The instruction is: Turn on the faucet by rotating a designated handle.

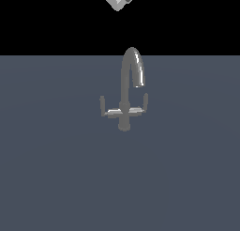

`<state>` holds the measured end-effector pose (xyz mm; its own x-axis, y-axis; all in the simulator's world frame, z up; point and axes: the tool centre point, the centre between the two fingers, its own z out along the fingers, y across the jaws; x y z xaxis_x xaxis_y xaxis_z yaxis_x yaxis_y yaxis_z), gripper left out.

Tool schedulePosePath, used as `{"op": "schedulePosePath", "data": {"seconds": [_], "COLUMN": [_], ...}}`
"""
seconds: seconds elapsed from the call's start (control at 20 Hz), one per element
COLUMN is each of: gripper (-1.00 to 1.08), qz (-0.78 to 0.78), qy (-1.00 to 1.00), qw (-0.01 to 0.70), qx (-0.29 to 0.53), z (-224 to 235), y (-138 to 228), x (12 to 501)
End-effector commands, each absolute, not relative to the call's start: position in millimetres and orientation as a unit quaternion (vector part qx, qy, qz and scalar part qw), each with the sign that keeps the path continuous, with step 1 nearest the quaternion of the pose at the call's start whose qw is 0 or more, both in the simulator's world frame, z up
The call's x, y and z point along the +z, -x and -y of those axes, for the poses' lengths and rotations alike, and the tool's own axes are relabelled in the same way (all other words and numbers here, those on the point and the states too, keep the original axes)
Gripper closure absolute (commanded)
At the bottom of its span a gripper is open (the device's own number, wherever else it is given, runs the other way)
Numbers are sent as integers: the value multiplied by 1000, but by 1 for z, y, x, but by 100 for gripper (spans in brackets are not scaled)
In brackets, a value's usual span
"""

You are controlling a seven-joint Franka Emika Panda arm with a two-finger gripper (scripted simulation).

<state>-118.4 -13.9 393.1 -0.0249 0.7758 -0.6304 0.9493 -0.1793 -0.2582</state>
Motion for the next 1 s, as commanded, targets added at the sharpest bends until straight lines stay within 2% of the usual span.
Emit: {"op": "schedulePosePath", "data": {"seconds": [0.0,0.95], "gripper": [108,108], "qz": [-651,-767], "qy": [-655,-389], "qw": [123,70], "qx": [-364,-506], "z": [14,5], "y": [110,50], "x": [387,333]}}
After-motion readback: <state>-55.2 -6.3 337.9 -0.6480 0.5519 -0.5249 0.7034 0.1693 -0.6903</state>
